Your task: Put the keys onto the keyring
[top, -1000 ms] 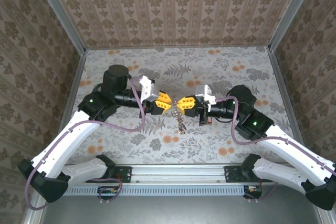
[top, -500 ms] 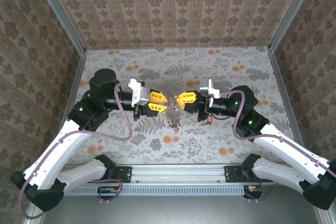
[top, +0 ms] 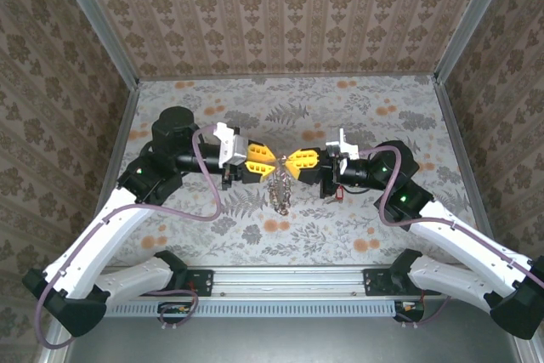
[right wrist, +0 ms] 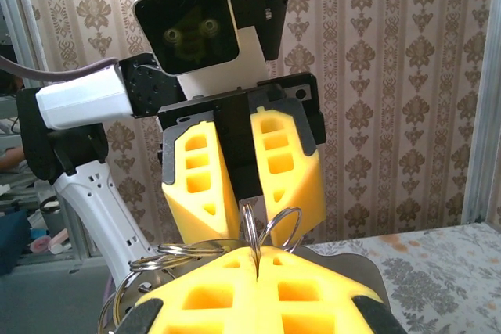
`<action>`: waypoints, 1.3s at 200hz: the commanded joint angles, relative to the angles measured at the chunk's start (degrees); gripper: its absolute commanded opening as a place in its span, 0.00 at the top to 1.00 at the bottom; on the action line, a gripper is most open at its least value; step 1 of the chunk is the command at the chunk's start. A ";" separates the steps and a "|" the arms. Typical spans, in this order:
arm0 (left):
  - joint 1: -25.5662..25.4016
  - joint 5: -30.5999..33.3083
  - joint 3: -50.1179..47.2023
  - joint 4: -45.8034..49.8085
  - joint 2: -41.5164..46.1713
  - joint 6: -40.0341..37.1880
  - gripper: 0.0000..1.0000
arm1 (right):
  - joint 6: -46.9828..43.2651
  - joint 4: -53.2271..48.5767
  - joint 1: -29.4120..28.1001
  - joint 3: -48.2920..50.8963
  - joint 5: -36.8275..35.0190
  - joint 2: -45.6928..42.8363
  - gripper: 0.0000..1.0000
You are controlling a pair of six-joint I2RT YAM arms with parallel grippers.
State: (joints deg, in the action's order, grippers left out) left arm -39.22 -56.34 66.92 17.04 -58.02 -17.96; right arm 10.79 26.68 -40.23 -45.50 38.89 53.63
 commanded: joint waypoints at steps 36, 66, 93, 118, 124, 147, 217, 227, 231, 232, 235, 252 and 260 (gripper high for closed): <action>-1.60 -2.11 2.71 -2.36 -1.86 0.65 0.77 | 0.89 3.38 0.24 0.15 1.45 -0.02 1.00; -2.23 -2.42 3.15 -2.79 -2.54 0.55 0.77 | 0.45 2.28 0.23 0.06 0.72 0.26 1.00; -2.34 -2.02 3.31 -2.19 -2.06 0.42 0.77 | -0.58 0.57 0.24 -0.08 -0.44 0.12 1.00; -2.44 -1.98 3.52 -1.92 -1.95 0.42 0.77 | -1.04 0.10 0.24 0.23 -0.66 0.78 1.00; -2.47 -1.94 3.52 -1.92 -1.92 0.45 0.78 | -1.03 0.26 0.24 0.33 -0.66 0.93 1.00; -2.53 -1.77 3.55 -1.92 -1.93 0.33 0.79 | -1.29 0.19 0.24 0.49 -0.57 1.34 1.00; -2.35 -0.92 4.43 -0.50 -2.27 -1.06 1.00 | -2.38 -2.30 0.24 0.09 -0.70 2.08 1.00; -2.29 -0.05 4.98 0.90 -2.19 -1.89 1.00 | -3.09 -4.13 0.25 -0.27 -1.24 1.72 0.99; -2.35 0.32 5.46 2.07 -2.35 -2.48 1.00 | -3.67 -5.41 0.24 -0.40 -1.54 1.46 0.94; -2.30 0.42 5.62 2.36 -2.40 -2.63 1.00 | -3.80 -5.80 0.24 -0.48 -1.63 1.38 0.93; -2.41 0.71 6.05 3.55 -2.51 -3.26 1.00 | -4.38 -7.13 0.19 -0.73 -1.91 1.18 0.89; -3.28 3.37 9.62 12.29 -3.98 -7.81 1.00 | -10.12 -17.16 0.24 -2.68 -4.18 -1.16 0.72; -4.25 5.71 11.53 16.63 -5.01 -10.27 1.00 | -13.39 -22.57 0.24 -3.90 -5.94 -2.39 0.67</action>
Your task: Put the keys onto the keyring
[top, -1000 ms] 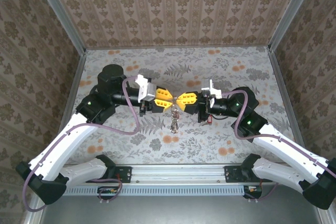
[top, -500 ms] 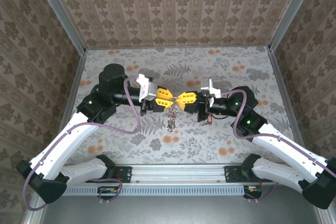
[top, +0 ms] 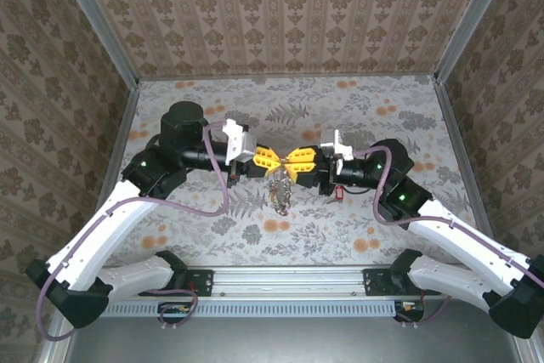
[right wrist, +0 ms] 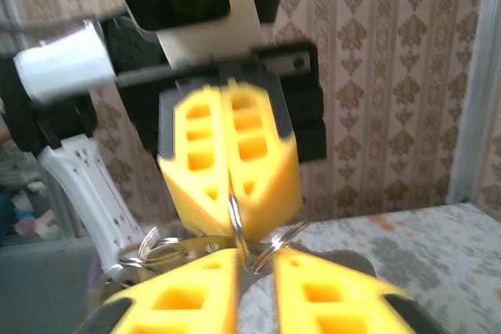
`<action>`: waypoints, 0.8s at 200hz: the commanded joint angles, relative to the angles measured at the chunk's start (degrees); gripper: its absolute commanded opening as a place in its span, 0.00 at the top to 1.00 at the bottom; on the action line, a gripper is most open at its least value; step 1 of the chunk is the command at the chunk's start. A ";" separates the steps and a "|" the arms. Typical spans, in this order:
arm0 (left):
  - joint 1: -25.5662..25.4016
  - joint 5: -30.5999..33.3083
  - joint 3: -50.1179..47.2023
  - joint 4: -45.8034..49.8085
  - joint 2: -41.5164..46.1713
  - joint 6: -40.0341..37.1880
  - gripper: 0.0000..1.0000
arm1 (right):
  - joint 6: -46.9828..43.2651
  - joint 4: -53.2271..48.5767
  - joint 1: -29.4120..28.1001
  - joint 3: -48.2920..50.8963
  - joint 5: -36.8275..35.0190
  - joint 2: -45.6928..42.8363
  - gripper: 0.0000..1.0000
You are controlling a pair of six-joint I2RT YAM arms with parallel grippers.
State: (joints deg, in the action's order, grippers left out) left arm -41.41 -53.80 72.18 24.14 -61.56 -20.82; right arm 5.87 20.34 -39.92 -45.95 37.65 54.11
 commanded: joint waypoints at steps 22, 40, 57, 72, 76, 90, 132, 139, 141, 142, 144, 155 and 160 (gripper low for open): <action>-5.29 11.14 11.81 20.65 -4.89 -13.31 1.00 | -15.64 -27.90 -0.07 -6.63 -8.70 -5.10 0.61; -7.08 16.05 15.97 27.14 -7.90 -16.40 1.00 | -18.73 -32.77 -0.02 -7.76 -10.27 -5.50 0.60; -8.37 20.35 18.34 30.83 -10.07 -17.86 1.00 | -20.17 -34.14 -0.39 -8.30 -10.84 -5.72 0.62; -9.01 21.87 18.94 31.74 -10.76 -18.23 1.00 | -20.23 -33.06 -0.64 -8.52 -10.54 -6.22 0.64; -8.96 22.02 18.97 31.80 -10.82 -18.21 1.00 | -20.25 -32.85 -0.72 -8.61 -10.43 -6.37 0.64; -9.34 22.83 19.13 32.06 -11.01 -18.29 1.00 | -20.61 -33.03 -0.94 -9.32 -9.82 -6.17 0.67; -10.11 23.70 19.63 32.74 -11.56 -18.54 1.00 | -21.54 -34.20 -2.12 -11.25 -7.24 -3.85 0.74; -10.27 23.67 19.58 32.69 -11.56 -18.47 1.00 | -21.77 -34.38 -2.31 -11.33 -7.10 -3.36 0.75; -10.34 23.66 19.62 32.65 -11.56 -18.54 1.00 | -21.80 -34.46 -2.36 -11.41 -7.01 -3.21 0.75; -10.30 23.66 19.60 32.64 -11.56 -18.50 1.00 | -21.83 -34.52 -2.40 -11.42 -6.95 -3.17 0.75; -10.39 23.68 19.58 32.64 -11.56 -18.48 1.00 | -21.90 -34.56 -2.43 -11.54 -6.86 -2.99 0.75; -10.48 23.70 19.59 32.65 -11.63 -18.47 1.00 | -22.04 -34.84 -2.72 -11.78 -6.25 -2.24 0.76; -10.61 23.66 19.60 32.64 -11.65 -18.40 1.00 | -22.06 -34.84 -2.92 -12.00 -5.83 -1.99 0.76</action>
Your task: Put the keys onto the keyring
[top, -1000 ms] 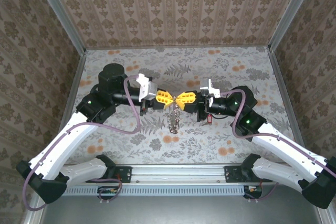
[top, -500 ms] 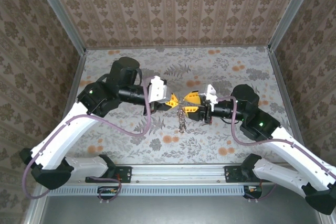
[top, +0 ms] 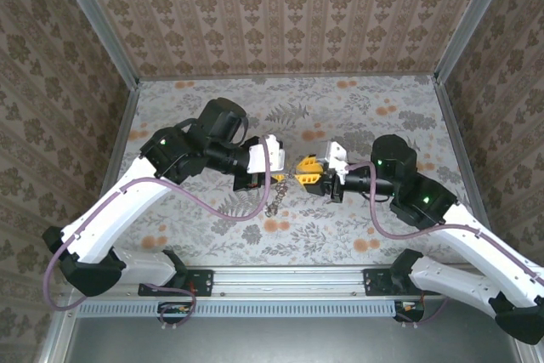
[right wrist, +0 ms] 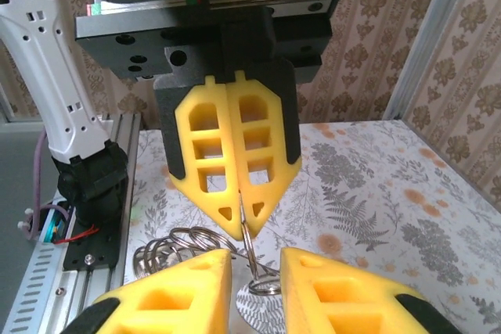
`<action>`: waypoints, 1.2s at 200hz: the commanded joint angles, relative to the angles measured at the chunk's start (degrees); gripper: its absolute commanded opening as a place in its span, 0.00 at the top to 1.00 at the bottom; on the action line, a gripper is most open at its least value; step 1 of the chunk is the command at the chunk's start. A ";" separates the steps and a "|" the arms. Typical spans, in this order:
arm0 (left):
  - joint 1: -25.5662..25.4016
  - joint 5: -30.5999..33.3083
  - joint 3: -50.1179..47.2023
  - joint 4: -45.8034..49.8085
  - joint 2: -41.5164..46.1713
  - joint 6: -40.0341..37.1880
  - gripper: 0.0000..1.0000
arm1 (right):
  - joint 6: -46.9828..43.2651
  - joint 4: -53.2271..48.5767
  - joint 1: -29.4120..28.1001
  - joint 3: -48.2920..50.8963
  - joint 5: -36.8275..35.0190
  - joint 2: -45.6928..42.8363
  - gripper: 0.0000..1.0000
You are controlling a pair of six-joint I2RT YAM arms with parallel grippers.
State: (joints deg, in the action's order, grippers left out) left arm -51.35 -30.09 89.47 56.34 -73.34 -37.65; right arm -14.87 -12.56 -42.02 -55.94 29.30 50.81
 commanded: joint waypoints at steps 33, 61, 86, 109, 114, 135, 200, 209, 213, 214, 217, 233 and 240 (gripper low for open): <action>-1.10 -0.15 2.20 0.10 0.41 -1.38 1.00 | -1.14 -2.27 -1.79 -2.62 3.54 2.79 0.76; -1.29 -0.13 1.81 -0.09 0.65 -1.28 1.00 | -1.31 -3.06 -2.02 -2.63 3.85 3.17 0.74; -1.55 -0.06 1.85 -0.26 0.96 -1.24 1.00 | -1.80 -3.69 -2.21 -2.92 2.81 3.97 0.74; -1.90 0.11 1.98 -0.01 1.16 -1.14 1.00 | -2.62 -5.10 -2.58 -3.97 1.97 5.33 0.78; -1.97 0.21 2.03 0.00 1.18 -1.12 1.00 | -2.73 -5.14 -2.67 -4.06 1.70 5.44 0.79; -2.10 0.47 1.83 -0.15 1.57 -1.02 1.00 | -3.31 -5.26 -2.96 -4.01 0.44 5.71 0.93; -1.80 -0.22 -1.96 -5.13 4.56 1.07 1.00 | -3.29 -2.26 -3.03 -1.68 -1.87 2.76 1.00; -1.13 -1.27 -3.88 -7.35 5.69 2.01 0.96 | -2.13 -0.10 -2.90 -0.90 -0.85 1.94 1.00; -0.74 -2.14 -4.69 -8.52 6.22 2.71 0.94 | -1.48 0.93 -2.66 -0.64 -0.25 1.66 1.00; -0.67 -2.33 -4.89 -8.78 6.34 2.82 0.93 | -1.35 1.07 -2.65 -0.61 -0.10 1.57 1.00; -0.36 -3.12 -5.57 -9.64 6.66 3.30 0.91 | -0.81 1.94 -2.50 -0.30 0.33 1.33 1.00; 1.51 -7.54 -9.52 -15.21 8.79 6.52 0.84 | 2.63 6.70 -1.60 0.98 2.96 0.49 1.00; 2.35 -10.01 -11.87 -18.74 9.98 8.43 0.84 | 4.58 9.27 -1.06 1.66 4.10 0.21 1.00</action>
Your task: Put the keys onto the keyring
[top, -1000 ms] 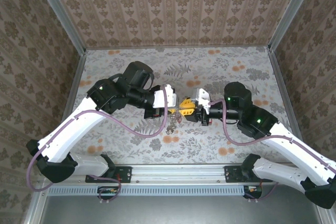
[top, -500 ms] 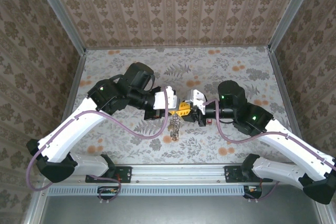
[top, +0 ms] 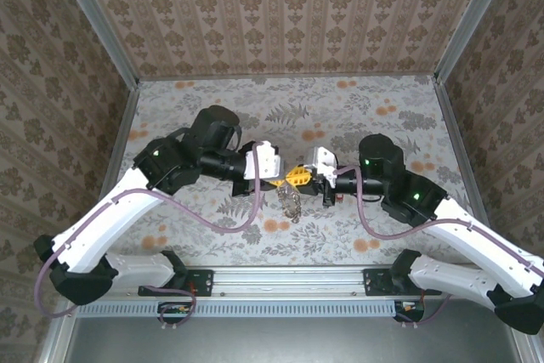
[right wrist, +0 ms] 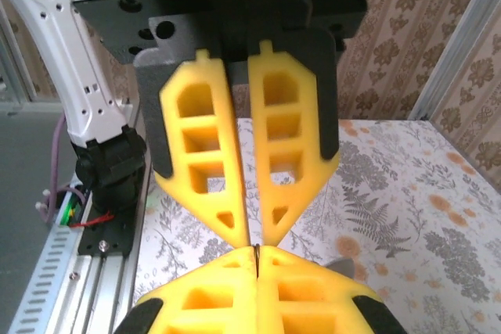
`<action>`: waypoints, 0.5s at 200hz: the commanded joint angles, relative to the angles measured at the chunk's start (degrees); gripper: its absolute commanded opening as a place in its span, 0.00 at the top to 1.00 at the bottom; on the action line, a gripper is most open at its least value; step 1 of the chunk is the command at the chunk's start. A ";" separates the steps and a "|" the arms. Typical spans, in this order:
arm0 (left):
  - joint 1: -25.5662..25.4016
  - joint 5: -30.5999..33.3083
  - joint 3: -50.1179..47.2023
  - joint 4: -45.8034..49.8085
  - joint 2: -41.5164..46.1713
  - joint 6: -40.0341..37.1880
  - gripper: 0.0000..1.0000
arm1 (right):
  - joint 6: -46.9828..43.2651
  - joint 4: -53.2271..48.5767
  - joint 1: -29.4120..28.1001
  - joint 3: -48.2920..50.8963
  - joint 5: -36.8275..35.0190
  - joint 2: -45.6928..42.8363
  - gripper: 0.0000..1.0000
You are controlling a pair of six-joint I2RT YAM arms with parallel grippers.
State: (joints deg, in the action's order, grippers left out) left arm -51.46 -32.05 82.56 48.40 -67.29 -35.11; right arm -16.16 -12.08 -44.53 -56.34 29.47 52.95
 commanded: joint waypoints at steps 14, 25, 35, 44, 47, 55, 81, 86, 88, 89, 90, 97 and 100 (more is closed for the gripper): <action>3.84 -11.31 -9.70 -18.47 5.98 9.89 0.83 | 10.28 14.91 2.24 4.02 6.21 -2.08 1.00; 4.26 -12.60 -12.17 -22.66 6.83 12.28 0.82 | 13.52 19.28 2.68 5.19 7.62 -1.93 1.00; 4.43 -13.15 -13.30 -24.60 7.08 13.33 0.82 | 15.79 22.59 2.78 6.26 8.12 -1.72 1.00; 4.52 -13.62 -13.91 -25.63 7.08 13.96 0.82 | 17.29 25.06 3.02 6.82 8.57 -1.53 1.00; 4.53 -13.76 -14.06 -25.80 7.08 14.12 0.82 | 17.74 25.73 3.05 7.04 8.78 -1.51 1.00; 4.68 -14.00 -14.48 -26.34 7.13 14.50 0.81 | 18.90 27.37 3.23 7.45 9.16 -1.46 1.00; 5.05 -15.45 -15.96 -29.48 7.68 16.10 0.80 | 21.72 31.10 3.40 8.59 9.64 -1.07 1.00; 5.07 -15.62 -16.10 -29.90 7.77 16.33 0.80 | 21.99 31.67 3.41 8.80 9.68 -1.02 1.00; 5.06 -15.59 -16.16 -30.02 7.78 16.38 0.82 | 22.10 31.96 3.47 8.86 9.67 -1.03 1.00; 5.06 -15.63 -16.18 -30.07 7.78 16.38 0.83 | 22.17 31.99 3.48 8.91 9.65 -1.06 1.00; 5.06 -15.65 -16.20 -30.10 7.78 16.39 0.84 | 22.24 32.10 3.48 8.94 9.65 -1.03 1.00; 5.16 -15.66 -16.25 -30.06 7.78 16.35 0.91 | 22.39 32.15 3.49 8.96 9.65 -1.17 1.00; 5.15 -15.55 -16.29 -30.11 7.78 16.31 0.94 | 22.40 32.10 3.49 8.96 9.70 -1.13 1.00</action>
State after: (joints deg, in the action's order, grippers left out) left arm -46.65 -44.62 67.07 22.92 -60.60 -21.23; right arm 2.22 12.12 -41.12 -47.72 36.77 51.92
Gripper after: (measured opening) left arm 0.148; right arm 0.064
